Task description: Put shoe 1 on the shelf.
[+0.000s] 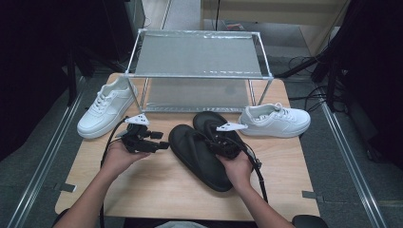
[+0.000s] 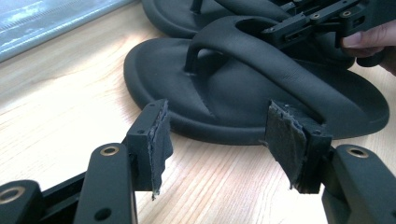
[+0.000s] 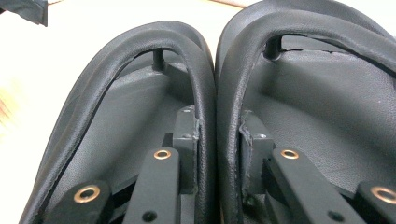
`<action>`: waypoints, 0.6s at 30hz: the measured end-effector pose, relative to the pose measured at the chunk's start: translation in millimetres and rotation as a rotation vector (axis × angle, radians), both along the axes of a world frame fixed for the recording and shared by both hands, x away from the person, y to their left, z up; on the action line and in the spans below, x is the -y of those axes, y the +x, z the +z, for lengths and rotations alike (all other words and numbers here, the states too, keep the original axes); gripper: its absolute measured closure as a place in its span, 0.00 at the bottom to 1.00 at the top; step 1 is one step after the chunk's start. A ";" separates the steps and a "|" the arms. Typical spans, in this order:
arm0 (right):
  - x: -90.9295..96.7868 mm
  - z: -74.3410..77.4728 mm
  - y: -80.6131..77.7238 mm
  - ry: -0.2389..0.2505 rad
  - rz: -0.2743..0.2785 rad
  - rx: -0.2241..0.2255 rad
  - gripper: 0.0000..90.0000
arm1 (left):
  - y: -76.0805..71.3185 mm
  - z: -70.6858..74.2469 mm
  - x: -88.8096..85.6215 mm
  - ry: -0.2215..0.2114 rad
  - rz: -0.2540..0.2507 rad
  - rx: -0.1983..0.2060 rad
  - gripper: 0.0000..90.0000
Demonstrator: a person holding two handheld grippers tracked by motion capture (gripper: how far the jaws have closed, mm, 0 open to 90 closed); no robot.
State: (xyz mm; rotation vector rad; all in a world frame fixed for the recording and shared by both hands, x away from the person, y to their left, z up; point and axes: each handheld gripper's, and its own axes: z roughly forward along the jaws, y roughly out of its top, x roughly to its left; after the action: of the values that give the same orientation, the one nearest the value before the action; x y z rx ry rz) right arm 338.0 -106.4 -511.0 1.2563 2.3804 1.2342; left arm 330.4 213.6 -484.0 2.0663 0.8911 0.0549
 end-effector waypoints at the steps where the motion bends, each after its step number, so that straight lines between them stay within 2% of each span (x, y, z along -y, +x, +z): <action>1: 0.4 1.1 0.0 0.002 0.001 0.001 0.82 | 0.1 0.2 -0.8 -0.005 0.001 -0.002 0.46; 8: -2.0 6.2 5.8 -0.009 0.011 0.020 0.82 | 2.9 1.9 -8.3 -0.010 0.021 0.005 0.45; 10: -3.2 8.6 7.7 -0.018 0.015 0.028 0.82 | 4.7 0.9 -11.2 -0.028 0.007 -0.038 0.45; 11: -3.7 9.6 8.6 -0.023 0.016 0.031 0.82 | 4.4 0.5 -11.5 -0.027 0.006 -0.043 0.45; 13: -4.6 11.8 11.6 -0.023 0.018 0.032 0.82 | 3.1 1.2 -11.4 -0.019 -0.003 -0.032 0.45; 16: -7.1 10.8 17.5 -0.006 0.014 0.011 0.82 | 1.0 3.8 -11.9 -0.035 0.000 -0.012 0.45; 18: -12.0 9.0 23.9 -0.023 0.016 -0.004 0.82 | 0.1 4.7 -12.6 -0.036 -0.004 -0.005 0.44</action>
State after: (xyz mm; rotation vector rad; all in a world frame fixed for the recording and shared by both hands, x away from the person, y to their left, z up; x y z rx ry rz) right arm 362.0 -94.3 -502.0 1.2374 2.4051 1.2064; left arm 330.6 226.2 -479.3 2.0359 0.8855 0.0313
